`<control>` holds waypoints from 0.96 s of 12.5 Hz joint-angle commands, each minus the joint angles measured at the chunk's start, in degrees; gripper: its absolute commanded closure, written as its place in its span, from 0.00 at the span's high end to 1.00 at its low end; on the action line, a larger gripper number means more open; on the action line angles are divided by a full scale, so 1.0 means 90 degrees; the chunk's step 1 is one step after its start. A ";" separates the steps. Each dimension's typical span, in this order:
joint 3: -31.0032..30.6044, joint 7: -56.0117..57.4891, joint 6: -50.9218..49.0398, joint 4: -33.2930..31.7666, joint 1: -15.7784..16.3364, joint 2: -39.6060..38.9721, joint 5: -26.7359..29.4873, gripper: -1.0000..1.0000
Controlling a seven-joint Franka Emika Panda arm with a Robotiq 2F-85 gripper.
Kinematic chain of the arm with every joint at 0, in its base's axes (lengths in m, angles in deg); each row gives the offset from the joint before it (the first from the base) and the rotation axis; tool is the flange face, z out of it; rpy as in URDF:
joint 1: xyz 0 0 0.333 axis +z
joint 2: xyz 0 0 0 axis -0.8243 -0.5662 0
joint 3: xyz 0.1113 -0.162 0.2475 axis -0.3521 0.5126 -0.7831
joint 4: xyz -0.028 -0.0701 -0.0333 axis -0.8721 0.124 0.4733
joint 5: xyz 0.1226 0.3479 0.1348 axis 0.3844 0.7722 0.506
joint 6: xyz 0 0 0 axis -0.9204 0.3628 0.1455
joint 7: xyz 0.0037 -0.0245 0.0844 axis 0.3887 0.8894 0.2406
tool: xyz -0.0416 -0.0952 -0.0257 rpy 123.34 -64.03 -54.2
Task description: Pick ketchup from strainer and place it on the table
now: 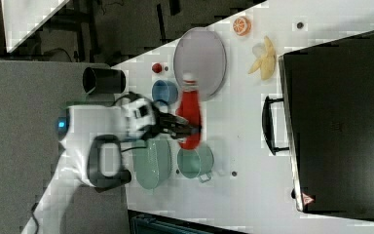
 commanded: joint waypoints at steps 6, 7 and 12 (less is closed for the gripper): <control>0.0072 0.0812 0.1607 -0.0814 0.0203 -0.0972 0.0054 0.63; 0.0071 0.0812 0.1797 -0.0815 0.0203 -0.1221 0.0054 0.63; 0.0091 0.0810 0.2465 -0.0818 0.0198 -0.1933 0.0054 0.75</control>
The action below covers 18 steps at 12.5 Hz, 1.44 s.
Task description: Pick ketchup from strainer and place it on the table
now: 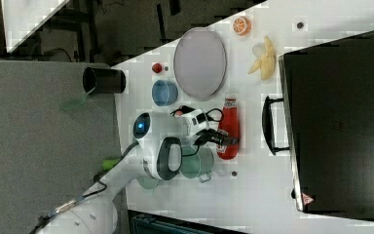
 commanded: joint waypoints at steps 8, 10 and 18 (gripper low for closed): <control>-0.0116 -0.0617 -0.1918 0.0897 -0.0172 0.1931 0.0094 1.00; -0.0114 -0.0966 -0.3216 0.1514 -0.0172 0.2361 0.0094 1.00; -0.0069 -0.1799 -0.5388 0.3819 -0.0183 0.2683 0.0072 1.00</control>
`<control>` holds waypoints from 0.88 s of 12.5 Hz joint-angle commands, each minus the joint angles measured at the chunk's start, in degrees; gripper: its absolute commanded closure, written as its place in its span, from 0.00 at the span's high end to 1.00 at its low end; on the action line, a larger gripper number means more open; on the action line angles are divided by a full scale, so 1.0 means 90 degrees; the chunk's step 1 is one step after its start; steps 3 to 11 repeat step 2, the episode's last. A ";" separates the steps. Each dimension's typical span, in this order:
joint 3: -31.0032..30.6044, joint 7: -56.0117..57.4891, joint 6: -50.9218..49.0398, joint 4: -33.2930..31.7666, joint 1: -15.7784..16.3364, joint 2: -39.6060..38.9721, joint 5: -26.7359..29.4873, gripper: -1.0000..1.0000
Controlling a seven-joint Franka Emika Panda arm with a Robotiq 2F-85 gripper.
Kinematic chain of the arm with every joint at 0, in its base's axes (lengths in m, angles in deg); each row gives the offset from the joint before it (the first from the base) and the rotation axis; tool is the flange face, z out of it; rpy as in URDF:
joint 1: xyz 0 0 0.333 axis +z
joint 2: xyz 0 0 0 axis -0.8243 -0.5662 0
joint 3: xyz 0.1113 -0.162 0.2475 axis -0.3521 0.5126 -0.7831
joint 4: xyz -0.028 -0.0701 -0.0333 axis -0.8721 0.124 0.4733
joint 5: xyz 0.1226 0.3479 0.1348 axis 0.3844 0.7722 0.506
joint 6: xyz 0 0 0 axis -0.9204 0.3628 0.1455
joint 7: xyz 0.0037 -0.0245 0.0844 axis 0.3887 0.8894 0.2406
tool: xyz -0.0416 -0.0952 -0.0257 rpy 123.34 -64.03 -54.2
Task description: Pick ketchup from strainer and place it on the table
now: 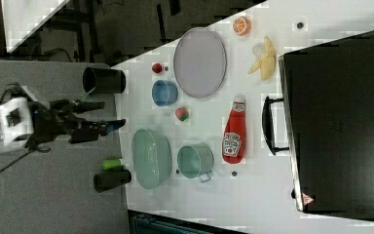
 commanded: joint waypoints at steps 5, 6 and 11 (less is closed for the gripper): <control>0.0065 -0.0434 -0.0222 -0.0054 -0.0078 -0.0270 -0.0018 1.00; 0.0065 -0.0434 -0.0222 -0.0054 -0.0078 -0.0270 -0.0018 1.00; 0.0065 -0.0434 -0.0222 -0.0054 -0.0078 -0.0270 -0.0018 1.00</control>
